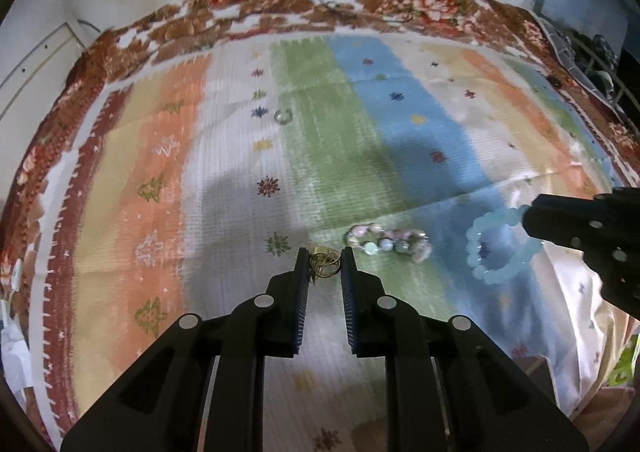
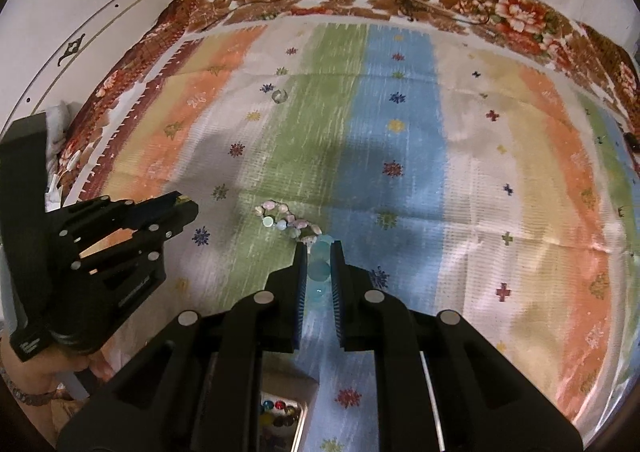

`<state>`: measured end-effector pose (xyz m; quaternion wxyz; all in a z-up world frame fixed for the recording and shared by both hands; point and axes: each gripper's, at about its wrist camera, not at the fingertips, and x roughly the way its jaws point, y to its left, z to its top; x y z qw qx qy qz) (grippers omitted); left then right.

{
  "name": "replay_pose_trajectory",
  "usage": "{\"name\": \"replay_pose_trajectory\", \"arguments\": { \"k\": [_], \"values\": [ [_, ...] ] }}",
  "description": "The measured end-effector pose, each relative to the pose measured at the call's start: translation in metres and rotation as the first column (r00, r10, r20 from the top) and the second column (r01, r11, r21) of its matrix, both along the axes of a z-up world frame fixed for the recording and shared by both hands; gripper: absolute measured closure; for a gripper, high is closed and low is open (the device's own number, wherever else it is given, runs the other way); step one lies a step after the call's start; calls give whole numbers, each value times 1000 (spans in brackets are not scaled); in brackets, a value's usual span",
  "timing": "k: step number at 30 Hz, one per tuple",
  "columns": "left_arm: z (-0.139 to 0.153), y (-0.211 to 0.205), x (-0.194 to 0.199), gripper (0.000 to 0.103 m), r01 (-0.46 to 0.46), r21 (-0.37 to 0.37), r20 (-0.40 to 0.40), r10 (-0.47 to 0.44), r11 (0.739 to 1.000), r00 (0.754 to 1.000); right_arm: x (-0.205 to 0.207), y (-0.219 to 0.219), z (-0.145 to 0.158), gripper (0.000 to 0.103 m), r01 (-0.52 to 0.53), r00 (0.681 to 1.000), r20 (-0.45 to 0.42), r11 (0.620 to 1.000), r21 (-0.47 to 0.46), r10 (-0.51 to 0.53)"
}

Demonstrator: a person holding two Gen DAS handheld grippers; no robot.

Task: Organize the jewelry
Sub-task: 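Lift and carry the gold ring and pale blue bracelet over the tin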

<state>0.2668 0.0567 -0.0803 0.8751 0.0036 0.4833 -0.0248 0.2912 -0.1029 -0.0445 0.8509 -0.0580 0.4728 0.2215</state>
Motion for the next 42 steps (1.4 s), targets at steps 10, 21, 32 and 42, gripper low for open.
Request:
{"name": "replay_pose_trajectory", "arguments": {
  "k": [10,21,32,42],
  "values": [
    [42,-26,-52,88,33,-33,106,-29,999,994,-51,-12,38,90,-29,997,72,996,79,23],
    [64,-43,-110,88,68,-13,183,-64,998,981,-99,-18,46,90,-66,994,91,992,109,56],
    [68,-46,-144,87,87,-28,195,-79,996,978,-132,-22,39,90,-98,993,84,988,123,88],
    [70,-51,-163,87,94,-11,214,-89,996,973,-156,-21,33,90,-128,989,88,986,108,119]
  ]
}}
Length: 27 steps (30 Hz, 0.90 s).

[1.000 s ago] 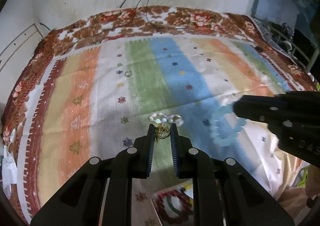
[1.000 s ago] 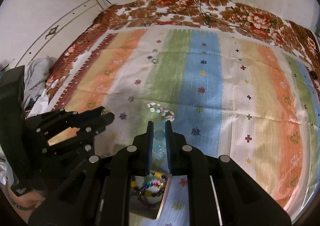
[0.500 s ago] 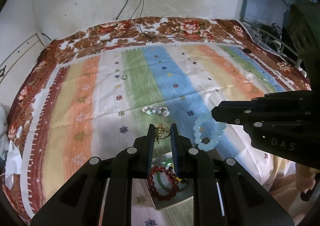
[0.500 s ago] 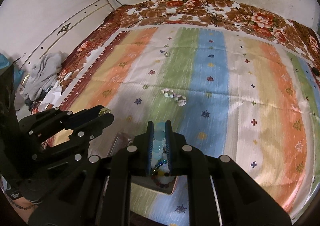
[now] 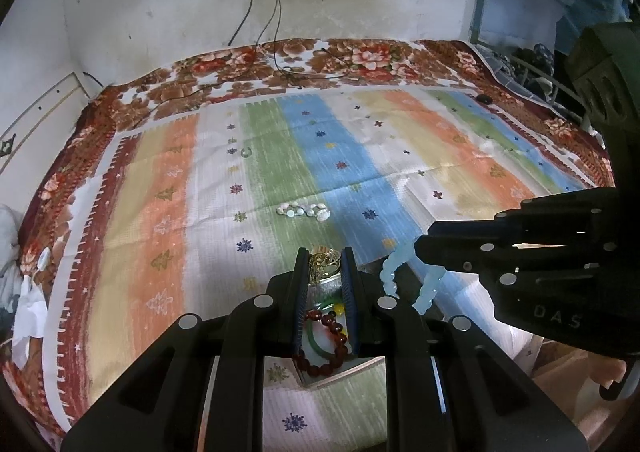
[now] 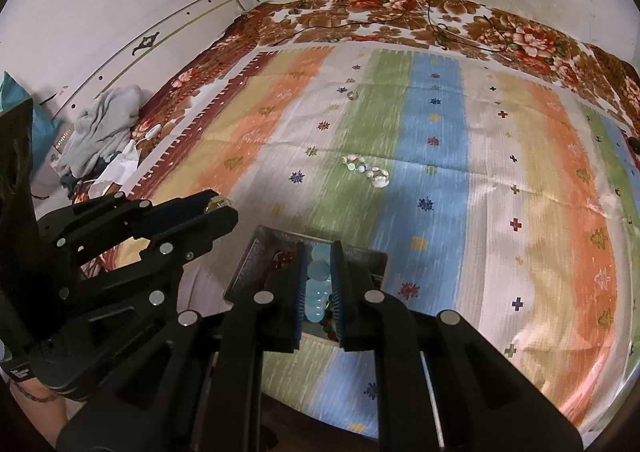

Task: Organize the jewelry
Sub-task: 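Lift and carry the gold ring and pale blue bracelet over the tin, then open both tools to drop the ring and bracelet into the tin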

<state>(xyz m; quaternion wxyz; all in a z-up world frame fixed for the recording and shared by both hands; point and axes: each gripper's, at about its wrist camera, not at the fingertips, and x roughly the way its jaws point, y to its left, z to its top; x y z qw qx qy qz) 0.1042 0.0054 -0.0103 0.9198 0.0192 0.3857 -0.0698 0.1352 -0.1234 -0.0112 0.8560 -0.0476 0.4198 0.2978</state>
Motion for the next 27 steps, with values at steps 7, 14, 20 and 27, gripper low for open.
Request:
{"name": "replay_pose_trajectory", "arguments": {
  "k": [7,14,20,27],
  "values": [
    [-2,-1,-5,87,2,9,0,-2,1000,1000,-8,-4,-4,90,-4,1000,-5,1000,-6,4],
    [-3,-1,-9,87,-2,13,-6,2,1000,1000,-8,-3,-8,90,6,1000,-2,1000,-28,-6],
    [-4,-1,-9,87,0,16,-12,1,1000,1000,-4,-1,-11,90,0,1000,-9,999,-41,0],
    [-4,1,-5,60,-1,17,-14,1,1000,1000,5,-4,-18,87,30,999,-37,999,-40,-31]
  ]
}}
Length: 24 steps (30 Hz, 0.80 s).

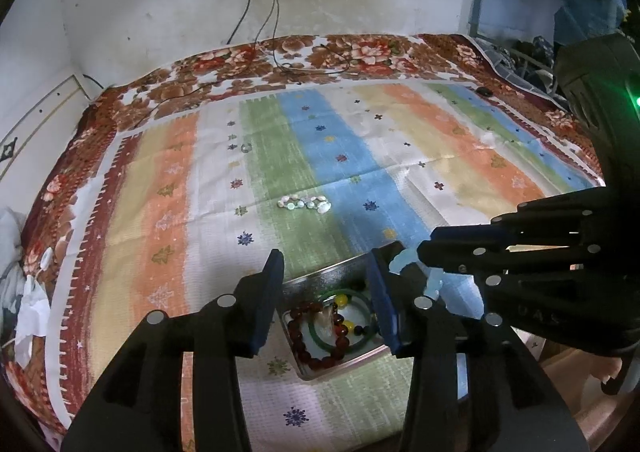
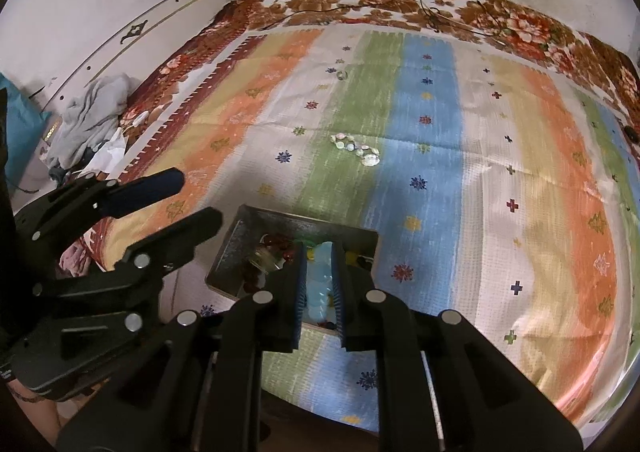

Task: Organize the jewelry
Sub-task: 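Open both tools to drop the ring and bracelet into the tin, then move both open tools toward the silver ring and pink-white bead bracelet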

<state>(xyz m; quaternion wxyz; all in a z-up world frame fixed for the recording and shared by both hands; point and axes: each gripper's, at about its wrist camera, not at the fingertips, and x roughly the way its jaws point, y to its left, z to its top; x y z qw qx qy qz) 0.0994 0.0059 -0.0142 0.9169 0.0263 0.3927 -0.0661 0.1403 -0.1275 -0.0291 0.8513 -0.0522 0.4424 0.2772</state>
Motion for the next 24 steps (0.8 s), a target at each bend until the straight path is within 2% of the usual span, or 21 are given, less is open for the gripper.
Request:
{"name": "replay_pose_trajectory", "arguments": {
  "k": [1,2,3,7,14,24],
  "values": [
    [-1,2,1,59,-6,-1,-3,6,1000,1000,1,-1,0,83,6,1000,1,1000,2,-6],
    [-1,3,1,58,-11,-2,-5,11,1000,1000,1,-2,1,73,13,1000,2,1000,6,-13],
    [0,4,2,58,-14,-6,-6,14,1000,1000,2,-4,1,70,17,1000,2,1000,13,-17],
    [1,7,4,56,-20,-20,-6,20,1000,1000,3,-6,2,68,16,1000,0,1000,19,-16],
    [0,7,6,48,-18,-20,-3,18,1000,1000,7,-11,2,50,42,999,0,999,17,-42],
    [-6,44,45,47,-102,-39,-47,100,994,994,33,-6,-7,48,69,998,-12,998,-11,-69]
  ]
}}
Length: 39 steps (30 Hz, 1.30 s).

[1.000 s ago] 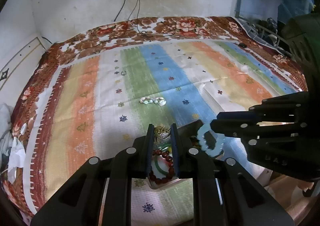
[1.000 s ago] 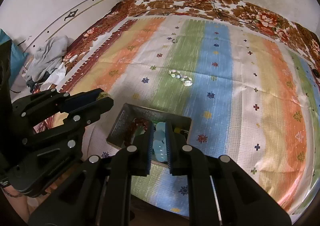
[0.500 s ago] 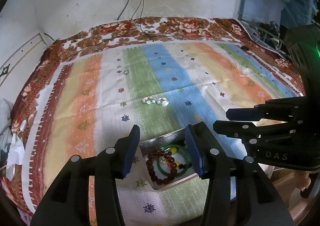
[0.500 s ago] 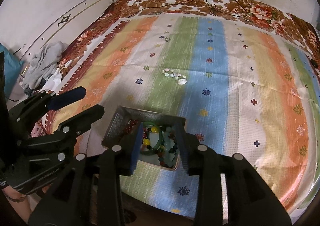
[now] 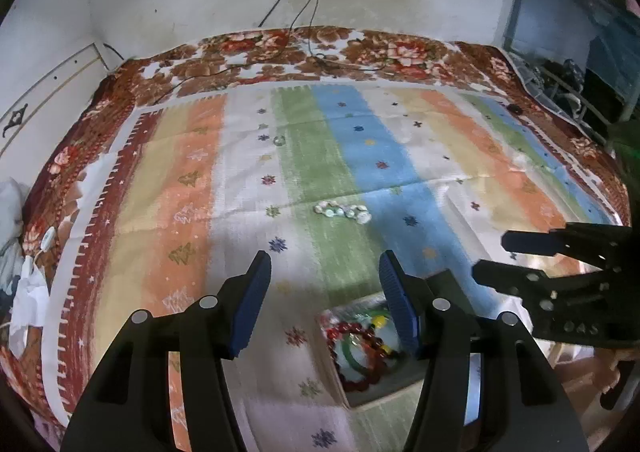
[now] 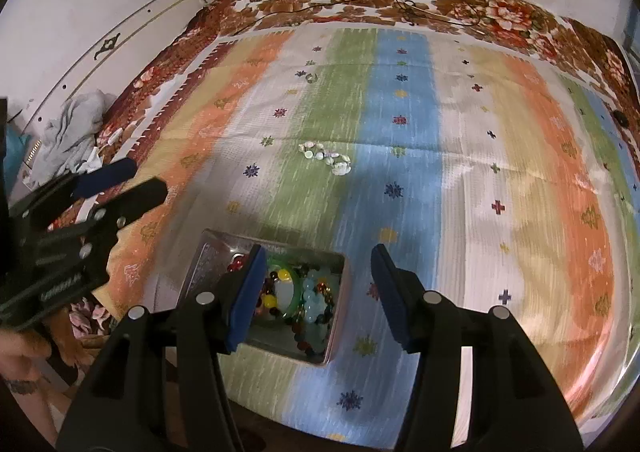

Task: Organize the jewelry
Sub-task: 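Move both open tools toward the silver ring and pink-white bead bracelet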

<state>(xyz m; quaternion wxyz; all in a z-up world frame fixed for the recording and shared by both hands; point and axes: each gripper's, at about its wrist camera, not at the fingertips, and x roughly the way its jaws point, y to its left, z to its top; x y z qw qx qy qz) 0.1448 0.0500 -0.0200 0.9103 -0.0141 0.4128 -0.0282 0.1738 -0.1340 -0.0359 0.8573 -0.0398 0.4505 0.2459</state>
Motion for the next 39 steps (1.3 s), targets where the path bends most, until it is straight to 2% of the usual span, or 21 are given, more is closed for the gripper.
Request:
{"name": "replay_pose_trajectory", "arguments": {
  "k": [2,6,9,11,20,30,35,39],
  "values": [
    [-3,3,8,47,-6,10,-10,6,1000,1000,5,3,-1,48,-5,1000,2,1000,-11,5],
    [-11,12,22,47,-23,-30,-38,22,999,999,19,13,-10,48,-24,1000,4,999,-47,24],
    [-4,16,20,47,-53,-16,7,53,998,999,30,14,-18,48,-28,1000,2,998,-60,28],
    [-1,17,22,42,-46,-16,25,46,999,999,37,15,-22,48,-37,999,-1,998,-58,37],
    [-9,12,54,42,-12,20,15,12,1000,1000,64,35,-27,48,-86,996,12,993,-80,87],
    [-31,24,99,41,-27,28,-36,28,999,999,104,51,-46,48,-108,994,-19,985,-135,107],
    [-48,35,131,39,-60,-58,-104,53,997,993,121,63,-59,48,-135,991,-42,975,-175,129],
    [-58,38,147,38,-56,-28,-107,53,998,993,139,71,-70,48,-152,988,-66,968,-200,141]
  ]
}}
